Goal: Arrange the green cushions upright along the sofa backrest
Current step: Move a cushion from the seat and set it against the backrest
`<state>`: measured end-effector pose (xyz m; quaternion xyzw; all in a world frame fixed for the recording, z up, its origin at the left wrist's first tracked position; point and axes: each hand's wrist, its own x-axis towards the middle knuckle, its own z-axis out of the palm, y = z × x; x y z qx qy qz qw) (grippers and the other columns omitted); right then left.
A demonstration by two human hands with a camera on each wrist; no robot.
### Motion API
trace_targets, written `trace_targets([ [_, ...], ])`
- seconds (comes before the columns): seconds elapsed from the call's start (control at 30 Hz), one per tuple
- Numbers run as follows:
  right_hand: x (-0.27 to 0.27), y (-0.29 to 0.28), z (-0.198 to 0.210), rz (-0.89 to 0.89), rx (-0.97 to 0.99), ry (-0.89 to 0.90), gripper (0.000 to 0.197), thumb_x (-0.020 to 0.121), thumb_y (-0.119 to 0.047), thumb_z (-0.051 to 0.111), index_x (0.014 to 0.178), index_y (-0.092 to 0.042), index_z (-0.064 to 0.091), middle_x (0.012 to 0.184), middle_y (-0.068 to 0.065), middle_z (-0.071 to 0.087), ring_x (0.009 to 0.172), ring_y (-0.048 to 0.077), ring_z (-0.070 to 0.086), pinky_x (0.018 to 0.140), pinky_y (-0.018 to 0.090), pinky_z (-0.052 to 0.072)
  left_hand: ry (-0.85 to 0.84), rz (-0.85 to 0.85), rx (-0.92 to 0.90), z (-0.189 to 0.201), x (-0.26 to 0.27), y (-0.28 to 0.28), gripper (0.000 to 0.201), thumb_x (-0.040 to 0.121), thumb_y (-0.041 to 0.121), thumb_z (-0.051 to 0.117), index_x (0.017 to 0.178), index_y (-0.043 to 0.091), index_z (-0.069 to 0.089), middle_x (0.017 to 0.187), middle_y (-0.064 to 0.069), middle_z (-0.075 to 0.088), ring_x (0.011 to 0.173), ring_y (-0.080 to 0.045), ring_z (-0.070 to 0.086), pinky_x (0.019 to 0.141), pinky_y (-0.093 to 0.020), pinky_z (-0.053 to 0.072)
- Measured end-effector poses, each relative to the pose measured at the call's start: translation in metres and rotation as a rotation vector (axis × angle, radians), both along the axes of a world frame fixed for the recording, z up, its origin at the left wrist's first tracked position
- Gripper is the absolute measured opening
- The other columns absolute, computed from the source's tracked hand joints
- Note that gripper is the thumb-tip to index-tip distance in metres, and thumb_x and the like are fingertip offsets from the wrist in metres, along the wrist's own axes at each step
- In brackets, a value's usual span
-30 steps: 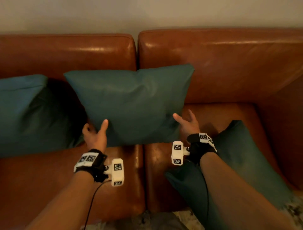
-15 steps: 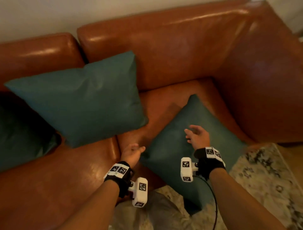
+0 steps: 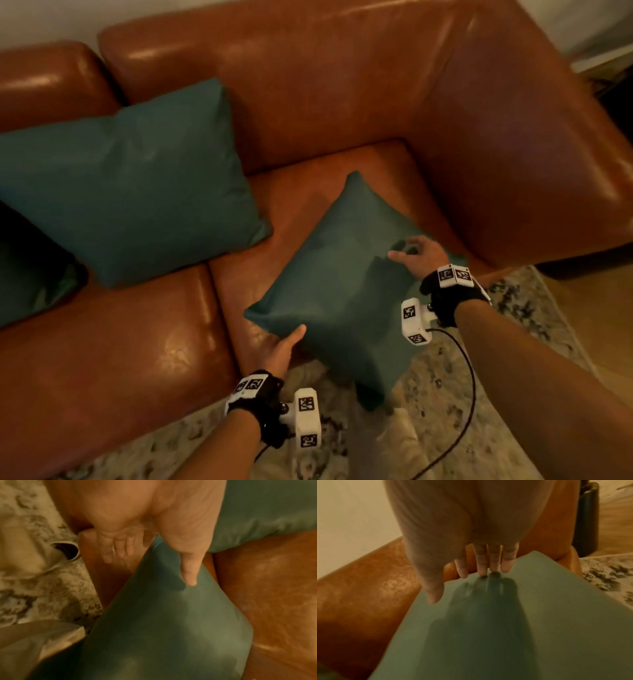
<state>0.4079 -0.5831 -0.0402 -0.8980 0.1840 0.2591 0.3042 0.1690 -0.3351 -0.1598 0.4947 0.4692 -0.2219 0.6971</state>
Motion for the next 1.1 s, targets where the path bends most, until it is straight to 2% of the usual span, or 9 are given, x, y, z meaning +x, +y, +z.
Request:
trace_targets([
  [0.2, 0.055, -0.033, -0.016, 0.237, -0.07, 0.117, 0.11, 0.052, -0.061, 0.083, 0.146, -0.032, 0.033, 0.15, 0.014, 0.03, 0.135, 0.04, 0.038, 0.107, 0.051, 0.04, 0.085, 0.207, 0.037, 0.032, 0.026, -0.067, 0.104, 0.047, 0.059, 0.089, 0.139, 0.031, 0.049, 0.133, 0.011, 0.06, 0.122, -0.02, 0.057, 0.108, -0.048, 0.044],
  [0.33, 0.091, -0.049, -0.031, 0.46, -0.137, 0.324, 0.146, 0.029, -0.076, 0.078, 0.15, -0.042, 0.004, 0.162, 0.009, 0.009, 0.147, 0.036, 0.017, 0.115, 0.055, 0.027, 0.088, 0.38, 0.124, -0.008, 0.026, -0.086, 0.114, 0.035, 0.057, 0.094, 0.136, 0.026, 0.053, 0.133, 0.005, 0.064, 0.122, -0.022, 0.061, 0.106, -0.048, 0.047],
  [0.43, 0.102, -0.057, -0.042, 0.485, -0.013, 0.389, 0.145, 0.038, -0.064, 0.086, 0.153, -0.036, 0.003, 0.16, 0.008, 0.022, 0.145, 0.032, 0.026, 0.116, 0.045, 0.027, 0.127, 0.47, 0.174, -0.002, 0.032, -0.095, 0.098, 0.041, 0.051, 0.095, 0.129, 0.026, 0.061, 0.125, 0.004, 0.07, 0.117, -0.024, 0.065, 0.1, -0.05, 0.05],
  [0.57, 0.114, -0.061, -0.036, 0.446, 0.127, 0.482, 0.128, 0.036, -0.046, 0.094, 0.146, -0.023, 0.034, 0.142, 0.001, 0.051, 0.128, 0.025, 0.05, 0.105, 0.036, 0.039, 0.098, 0.548, 0.225, 0.043, 0.055, -0.118, 0.066, 0.063, 0.021, 0.089, 0.123, 0.021, 0.062, 0.113, 0.0, 0.072, 0.104, -0.027, 0.068, 0.09, -0.048, 0.055],
  [0.63, 0.121, -0.068, -0.023, 0.411, 0.198, 0.512, 0.096, 0.053, -0.023, 0.093, 0.138, -0.018, 0.047, 0.131, 0.002, 0.06, 0.117, 0.023, 0.057, 0.096, 0.031, 0.042, 0.073, 0.543, 0.252, 0.06, 0.067, -0.123, 0.069, 0.05, 0.025, 0.091, 0.114, 0.02, 0.066, 0.108, -0.001, 0.073, 0.102, -0.027, 0.069, 0.095, -0.049, 0.053],
  [0.7, 0.128, -0.078, -0.012, 0.355, 0.251, 0.465, 0.088, 0.056, -0.011, 0.091, 0.134, -0.016, 0.052, 0.128, 0.002, 0.063, 0.114, 0.023, 0.059, 0.096, 0.033, 0.045, 0.045, 0.517, 0.275, 0.075, 0.084, -0.124, 0.074, 0.038, 0.033, 0.096, 0.106, 0.02, 0.067, 0.105, 0.0, 0.072, 0.101, -0.026, 0.068, 0.095, -0.043, 0.051],
  [0.87, 0.16, -0.089, 0.01, 0.14, 0.392, 0.288, 0.078, 0.058, 0.0, 0.088, 0.128, -0.013, 0.057, 0.121, 0.005, 0.066, 0.097, 0.018, 0.058, 0.089, 0.031, 0.045, -0.092, 0.474, 0.374, 0.107, 0.162, -0.116, 0.066, 0.067, 0.01, 0.086, 0.127, 0.013, 0.059, 0.116, 0.001, 0.061, 0.109, -0.018, 0.059, 0.096, -0.033, 0.043],
  [0.97, 0.186, -0.086, 0.018, 0.073, 0.463, 0.174, 0.069, 0.06, -0.001, 0.087, 0.122, -0.011, 0.061, 0.119, 0.01, 0.068, 0.096, 0.02, 0.061, 0.086, 0.032, 0.045, -0.177, 0.424, 0.442, 0.115, 0.207, -0.097, 0.101, 0.04, 0.037, 0.096, 0.131, 0.015, 0.058, 0.13, 0.0, 0.065, 0.119, -0.022, 0.063, 0.105, -0.04, 0.047],
  [1.1, 0.216, -0.077, 0.022, -0.014, 0.523, 0.064, 0.064, 0.063, -0.003, 0.085, 0.122, -0.009, 0.061, 0.111, 0.005, 0.066, 0.1, 0.021, 0.061, 0.084, 0.031, 0.045, -0.276, 0.34, 0.518, 0.135, 0.265, -0.068, 0.093, 0.055, 0.006, 0.091, 0.137, 0.007, 0.048, 0.136, -0.01, 0.061, 0.123, -0.025, 0.059, 0.107, -0.046, 0.046],
])
